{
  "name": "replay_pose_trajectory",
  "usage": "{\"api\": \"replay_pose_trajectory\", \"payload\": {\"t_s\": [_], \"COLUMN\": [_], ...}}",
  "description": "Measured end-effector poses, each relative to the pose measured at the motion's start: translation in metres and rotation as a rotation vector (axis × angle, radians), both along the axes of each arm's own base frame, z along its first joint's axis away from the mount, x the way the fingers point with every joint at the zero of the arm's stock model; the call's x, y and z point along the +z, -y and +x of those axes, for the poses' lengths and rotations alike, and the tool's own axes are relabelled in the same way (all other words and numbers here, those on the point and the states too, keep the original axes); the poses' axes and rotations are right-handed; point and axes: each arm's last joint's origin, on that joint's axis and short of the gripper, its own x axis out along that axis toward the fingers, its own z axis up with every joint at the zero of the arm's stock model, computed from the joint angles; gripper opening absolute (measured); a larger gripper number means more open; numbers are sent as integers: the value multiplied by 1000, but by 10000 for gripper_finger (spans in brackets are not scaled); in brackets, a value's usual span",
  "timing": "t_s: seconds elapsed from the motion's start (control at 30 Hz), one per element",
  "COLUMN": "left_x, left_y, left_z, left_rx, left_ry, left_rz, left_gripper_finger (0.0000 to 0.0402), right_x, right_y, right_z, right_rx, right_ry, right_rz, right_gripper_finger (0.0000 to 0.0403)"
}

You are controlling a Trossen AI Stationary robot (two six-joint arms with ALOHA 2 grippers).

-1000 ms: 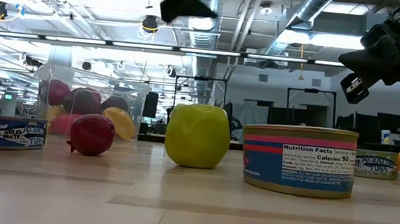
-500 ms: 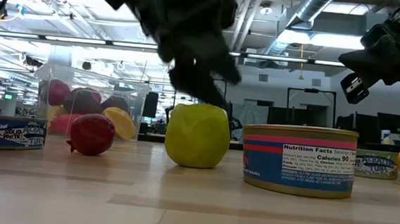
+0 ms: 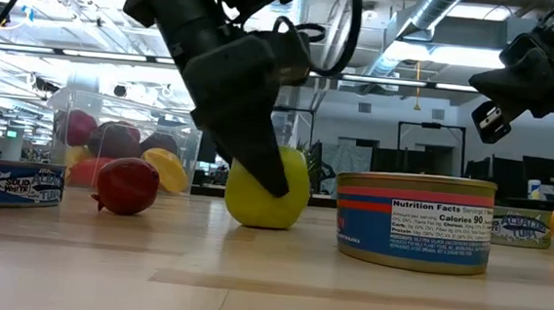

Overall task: Pick & Place Food Item
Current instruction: Put the green apple into the transparent bin

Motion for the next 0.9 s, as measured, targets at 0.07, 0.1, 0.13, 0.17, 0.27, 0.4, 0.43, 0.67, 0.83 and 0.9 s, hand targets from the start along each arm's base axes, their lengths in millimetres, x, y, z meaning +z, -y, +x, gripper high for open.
{"api": "replay_pose_trajectory", "payload": {"t_s": [0.07,0.1,0.13,0.17,0.27,0.4,0.43,0.67,0.83,0.9], "left_x": [1,1,2,3,10,35,43,129,194,216], "left_y": [0,0,-1,-1,-1,-5,-6,-23,-33,-37], "left_z": [-1,-1,-1,-2,-2,-5,-7,-28,-61,-77], "left_rx": [16,23,27,28,46,94,111,290,298,302], "left_ry": [-6,-5,-3,-2,21,97,118,424,677,757], "left_rz": [-4,-9,-12,-12,-32,-86,-104,-348,-476,-535], "left_gripper_finger": [372,369,364,358,337,323,324,330,330,334], "right_x": [0,0,0,0,0,0,0,0,0,0], "right_y": [0,0,0,0,0,0,0,0,0,0], "right_z": [0,0,0,0,0,0,0,0,0,0], "right_rx": [0,0,0,0,0,0,0,0,-1,-1], "right_ry": [0,0,0,0,0,0,0,0,0,0], "right_rz": [0,0,0,0,0,0,0,0,0,0], "right_gripper_finger": [0,0,0,0,0,0,0,0,0,0]}}
